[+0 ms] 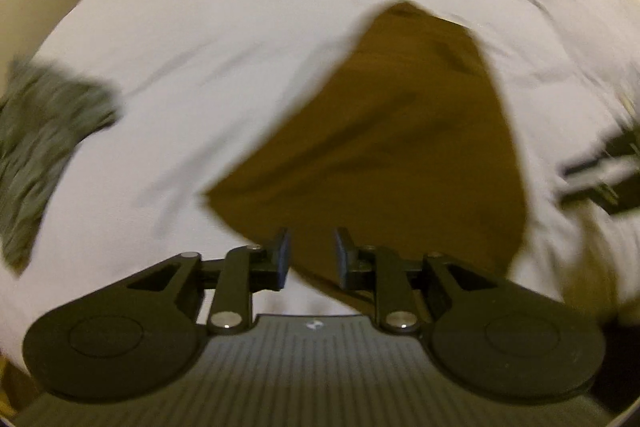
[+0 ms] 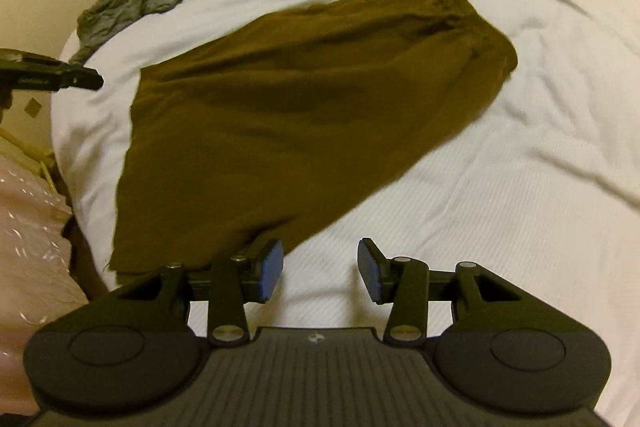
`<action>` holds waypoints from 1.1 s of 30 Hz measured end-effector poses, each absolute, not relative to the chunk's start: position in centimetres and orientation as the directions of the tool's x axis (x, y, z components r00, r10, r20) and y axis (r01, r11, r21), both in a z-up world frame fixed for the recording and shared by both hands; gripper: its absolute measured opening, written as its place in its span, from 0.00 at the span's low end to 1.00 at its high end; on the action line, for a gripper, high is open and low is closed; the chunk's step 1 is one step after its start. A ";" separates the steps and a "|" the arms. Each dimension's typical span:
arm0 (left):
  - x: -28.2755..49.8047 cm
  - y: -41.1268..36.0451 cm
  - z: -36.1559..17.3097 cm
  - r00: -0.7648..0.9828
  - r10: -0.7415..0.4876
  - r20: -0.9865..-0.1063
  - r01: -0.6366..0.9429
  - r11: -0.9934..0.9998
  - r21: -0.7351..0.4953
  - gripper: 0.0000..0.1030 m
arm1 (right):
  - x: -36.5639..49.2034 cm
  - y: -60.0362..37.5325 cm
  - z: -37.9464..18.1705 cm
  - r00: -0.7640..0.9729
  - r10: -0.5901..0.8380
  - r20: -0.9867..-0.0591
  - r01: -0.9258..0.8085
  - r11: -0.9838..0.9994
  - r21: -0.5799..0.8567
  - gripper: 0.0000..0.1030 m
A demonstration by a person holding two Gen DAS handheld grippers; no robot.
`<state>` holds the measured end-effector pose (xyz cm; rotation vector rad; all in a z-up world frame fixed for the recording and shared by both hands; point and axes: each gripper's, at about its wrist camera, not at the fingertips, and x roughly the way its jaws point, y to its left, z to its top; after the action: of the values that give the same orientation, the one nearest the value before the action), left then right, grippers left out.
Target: Fold clothes
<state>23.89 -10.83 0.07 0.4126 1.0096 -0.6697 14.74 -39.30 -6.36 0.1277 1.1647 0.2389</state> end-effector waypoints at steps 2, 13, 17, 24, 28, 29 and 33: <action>20.7 -13.3 -0.2 0.337 -0.351 -0.874 0.757 0.653 0.030 0.32 | 13.4 -39.1 -6.2 0.392 0.260 -0.882 -0.108 0.966 0.236 0.44; 12.2 -21.2 -6.5 0.338 -0.383 -0.860 0.930 0.276 0.243 0.33 | 6.1 -39.0 -6.4 0.518 0.232 -0.823 0.058 0.951 0.305 0.50; 12.8 -21.2 -8.1 0.348 -0.425 -0.836 0.934 0.229 0.273 0.04 | 4.8 -37.5 -7.7 0.579 0.164 -0.799 0.141 0.945 0.296 0.50; 14.7 -19.0 -4.8 0.305 -0.570 -0.763 0.940 0.308 0.146 0.01 | 3.8 -33.4 -8.6 0.697 0.002 -0.717 0.211 0.955 0.209 0.60; 15.6 -18.0 -4.6 0.285 -0.609 -0.740 0.943 0.318 0.102 0.01 | 4.7 -30.4 -9.6 0.765 -0.047 -0.642 0.157 0.981 0.115 0.64; 15.6 -17.8 -4.5 0.284 -0.619 -0.732 0.943 0.318 0.097 0.01 | 5.1 -29.9 -10.1 0.776 -0.057 -0.629 0.147 0.985 0.092 0.64; 14.8 -16.7 -4.3 0.308 -0.657 -0.688 0.940 0.322 0.113 0.01 | 7.3 -28.3 -12.3 0.819 -0.098 -0.565 0.110 0.994 -0.013 0.68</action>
<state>14.78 -16.69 -4.35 0.5636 0.5929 -1.1323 7.34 -28.30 -12.28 0.0206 0.6004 -0.1106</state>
